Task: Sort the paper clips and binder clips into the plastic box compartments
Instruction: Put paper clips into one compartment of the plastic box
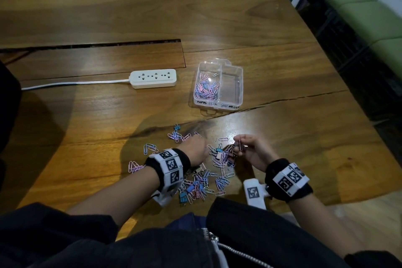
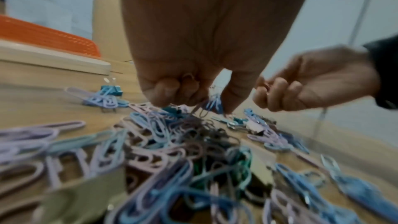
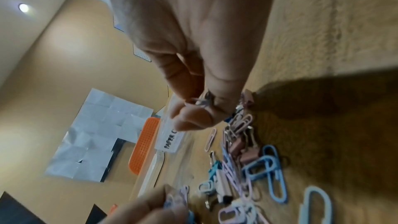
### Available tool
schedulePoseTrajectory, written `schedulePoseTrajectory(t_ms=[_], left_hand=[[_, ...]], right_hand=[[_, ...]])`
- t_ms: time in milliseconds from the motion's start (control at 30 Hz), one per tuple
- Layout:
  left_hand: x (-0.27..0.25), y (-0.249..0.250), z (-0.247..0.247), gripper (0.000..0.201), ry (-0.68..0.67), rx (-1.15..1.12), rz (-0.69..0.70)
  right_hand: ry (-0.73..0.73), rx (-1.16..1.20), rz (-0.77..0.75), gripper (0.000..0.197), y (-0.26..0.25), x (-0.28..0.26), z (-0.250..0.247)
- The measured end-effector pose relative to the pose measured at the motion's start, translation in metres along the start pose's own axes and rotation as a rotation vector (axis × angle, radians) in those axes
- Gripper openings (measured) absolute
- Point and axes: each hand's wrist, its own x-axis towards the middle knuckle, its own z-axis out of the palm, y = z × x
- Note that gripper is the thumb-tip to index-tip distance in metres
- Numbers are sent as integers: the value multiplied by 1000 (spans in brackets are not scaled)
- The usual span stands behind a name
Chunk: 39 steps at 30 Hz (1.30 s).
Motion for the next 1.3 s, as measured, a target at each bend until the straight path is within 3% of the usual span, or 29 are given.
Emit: schedulePoseTrajectory(t_ms=[133, 233, 300, 433, 500, 600, 667, 767, 967, 1133, 1233, 1300], left_hand=[[3, -5, -14, 30, 11, -364, -4], [5, -10, -16, 35, -41, -917, -87], [5, -11, -17, 33, -104, -1171, -108], [7, -5, -17, 36, -174, -1255, -179], [9, -3, -17, 37, -160, -1183, -206], [11, 1, -14, 26, -35, -622, -60], [10, 3, -14, 17, 14, -224, 70], [11, 5, -14, 22, 16, 51, 147], [11, 15, -7, 24, 36, 290, 207], [12, 10, -7, 27, -15, 311, 179], [11, 6, -8, 28, -32, 276, 135], [13, 2, -11, 25, -11, 78, 111]], right_hand=[[65, -161, -43, 27, 10, -2, 3], [143, -623, -154, 23, 21, 1, 4], [156, -841, -198, 22, 25, 3, 4], [198, -892, -228, 22, 24, 6, -6], [205, -895, -257, 29, 21, 7, -12], [237, -1129, -322, 23, 19, 4, -14], [173, -1329, -329, 41, 22, 0, -10], [123, -1471, -361, 49, 26, -2, -1], [76, -1515, -424, 25, 29, 2, 9], [10, -1516, -438, 13, 36, 4, 10], [17, -1342, -409, 10, 34, 2, 9], [57, -1138, -375, 6, 31, 0, 8]])
